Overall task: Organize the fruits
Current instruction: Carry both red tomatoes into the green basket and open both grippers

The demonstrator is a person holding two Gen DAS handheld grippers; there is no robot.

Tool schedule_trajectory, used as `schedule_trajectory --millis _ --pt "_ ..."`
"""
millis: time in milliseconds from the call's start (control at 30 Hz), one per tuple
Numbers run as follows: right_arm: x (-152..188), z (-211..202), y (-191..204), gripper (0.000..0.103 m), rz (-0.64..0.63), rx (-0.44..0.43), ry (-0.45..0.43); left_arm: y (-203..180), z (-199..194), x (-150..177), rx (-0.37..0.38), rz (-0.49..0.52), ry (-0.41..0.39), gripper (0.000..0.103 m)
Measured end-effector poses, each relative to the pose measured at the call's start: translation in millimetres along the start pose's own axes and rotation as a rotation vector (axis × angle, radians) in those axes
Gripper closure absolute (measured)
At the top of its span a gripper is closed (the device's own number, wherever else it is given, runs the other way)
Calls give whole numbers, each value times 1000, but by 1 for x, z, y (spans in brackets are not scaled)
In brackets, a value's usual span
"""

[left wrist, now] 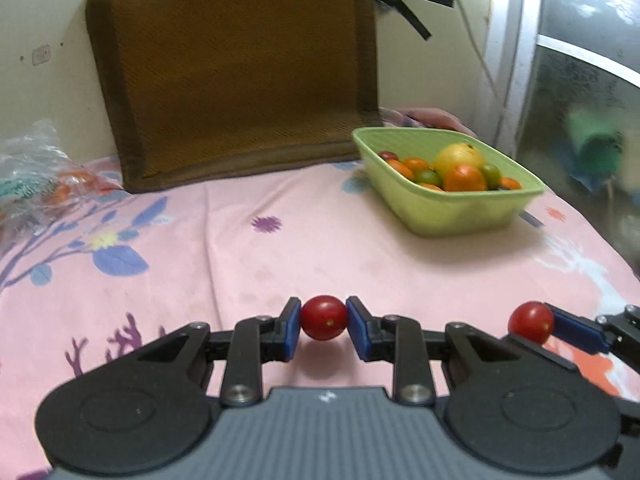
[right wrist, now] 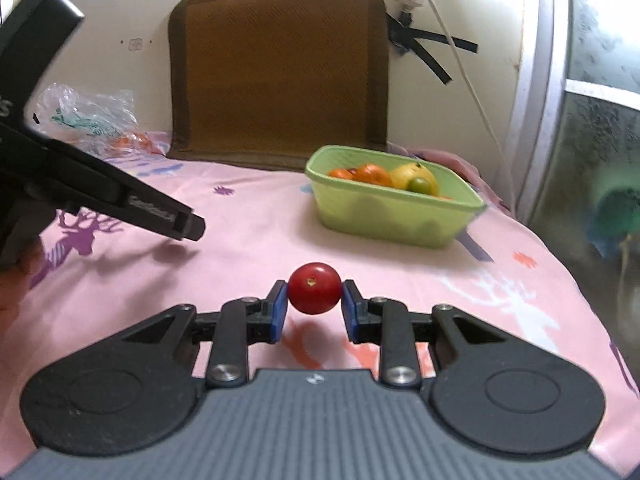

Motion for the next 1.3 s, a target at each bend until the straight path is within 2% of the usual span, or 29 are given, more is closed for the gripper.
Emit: schedule_trajectory --millis 100,267,400,433,467,533,967,1300 --pt "8 4 -4 71 0 1 36 -8 -10 9 49 -6 -14 78" --pt "10 4 -4 70 1 -6 43 -22 -22 23 126 34 -39 77" --pt "11 2 -6 70 26 -22 49 -29 -19 29 104 80 -37 77" --pt "12 2 -7 67 35 -24 50 -30 -18 30 100 85 -37 77" --pt "12 1 -9 58 44 -25 51 -31 -19 31 93 96 -46 77" --pt "12 0 -9 54 56 -38 53 -35 -19 32 78 119 -56 76" --pt "21 -16 -3 54 -15 -40 20 -39 -32 43 39 174 -84 71" --pt "24 -21 -11 54 8 -25 10 -34 -36 37 30 164 -101 71"
Point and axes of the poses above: each gripper's, at about its wrist camera, not at the fingertips, and z roughly the way its jaws point, y to its left, x to its underside, the point moved 7 cm from there along z, roughly the way its jaws point, and after that the axes turned 8 degrees about z, right-handed, at the moved point
